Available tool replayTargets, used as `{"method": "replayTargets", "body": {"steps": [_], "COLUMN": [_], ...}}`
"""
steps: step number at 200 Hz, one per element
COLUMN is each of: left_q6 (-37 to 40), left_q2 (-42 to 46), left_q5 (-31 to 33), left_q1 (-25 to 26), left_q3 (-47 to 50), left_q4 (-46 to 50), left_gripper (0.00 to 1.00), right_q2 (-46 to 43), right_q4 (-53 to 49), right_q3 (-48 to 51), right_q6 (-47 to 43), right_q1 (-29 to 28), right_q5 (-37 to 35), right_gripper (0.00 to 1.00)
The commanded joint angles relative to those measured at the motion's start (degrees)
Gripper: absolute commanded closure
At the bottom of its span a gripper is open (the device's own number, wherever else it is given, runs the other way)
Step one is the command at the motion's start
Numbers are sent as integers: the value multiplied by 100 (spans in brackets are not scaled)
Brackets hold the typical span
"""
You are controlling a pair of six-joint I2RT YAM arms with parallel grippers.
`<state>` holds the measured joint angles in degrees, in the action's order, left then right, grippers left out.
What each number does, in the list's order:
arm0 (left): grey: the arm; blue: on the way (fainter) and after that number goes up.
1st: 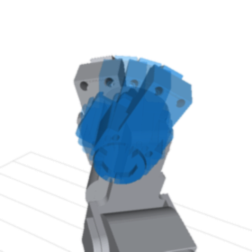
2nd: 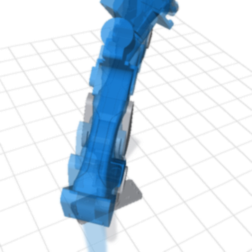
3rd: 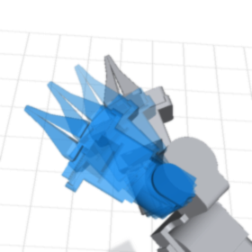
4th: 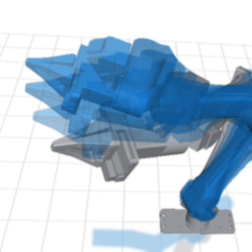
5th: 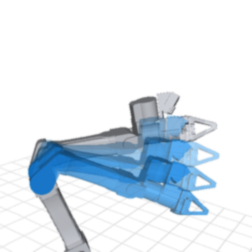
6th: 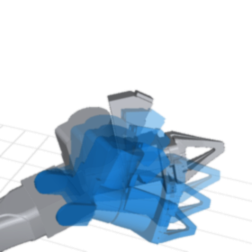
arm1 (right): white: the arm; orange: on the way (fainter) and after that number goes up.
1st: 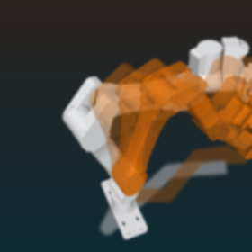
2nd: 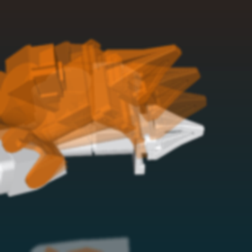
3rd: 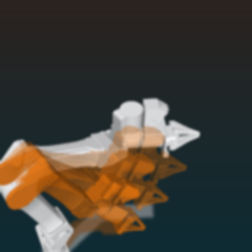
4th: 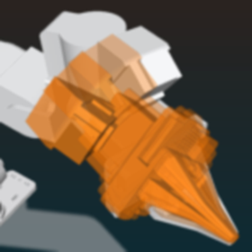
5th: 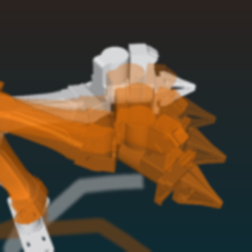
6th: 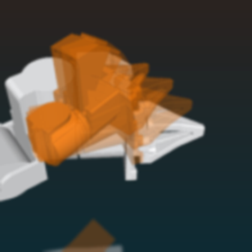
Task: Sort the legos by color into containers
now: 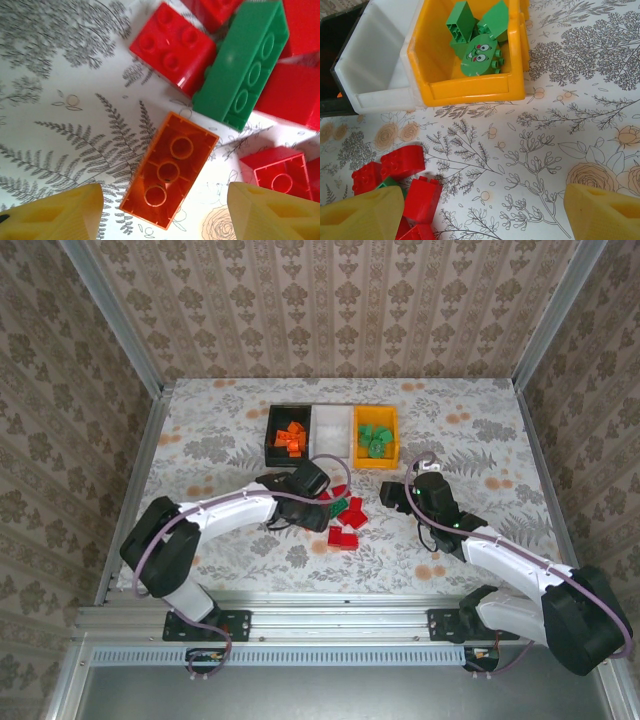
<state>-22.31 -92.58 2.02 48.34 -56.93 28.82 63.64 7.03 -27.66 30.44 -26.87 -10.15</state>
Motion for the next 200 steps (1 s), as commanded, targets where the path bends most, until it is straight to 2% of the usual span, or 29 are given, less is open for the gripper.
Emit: {"method": "replayTargets", "body": {"steps": [1,56,94,134,200], "left_q6": [512,772,746,745,707], "left_q2": [-122,-525,-619,-630,-349], "left_q5": [-282,-73,52,122,202], "left_q1": [-2,-43,-70,-61,14], "left_q3": [-8,-151,-120,-49,49], "left_q4": [185,212,58,-104,48], "left_gripper": [33,35,42,56,62], "right_q2": [-31,0,65,83,96], "right_q4": [-123,-141,-122,-108,-122], "right_q3": [-7,-20,-29,-42,-48], "right_q6": [25,15,15,7,6], "right_q1": [15,14,15,17,15], "right_q5": [-50,-75,-70,-53,-53], "right_gripper": [16,16,15,16,16]}}
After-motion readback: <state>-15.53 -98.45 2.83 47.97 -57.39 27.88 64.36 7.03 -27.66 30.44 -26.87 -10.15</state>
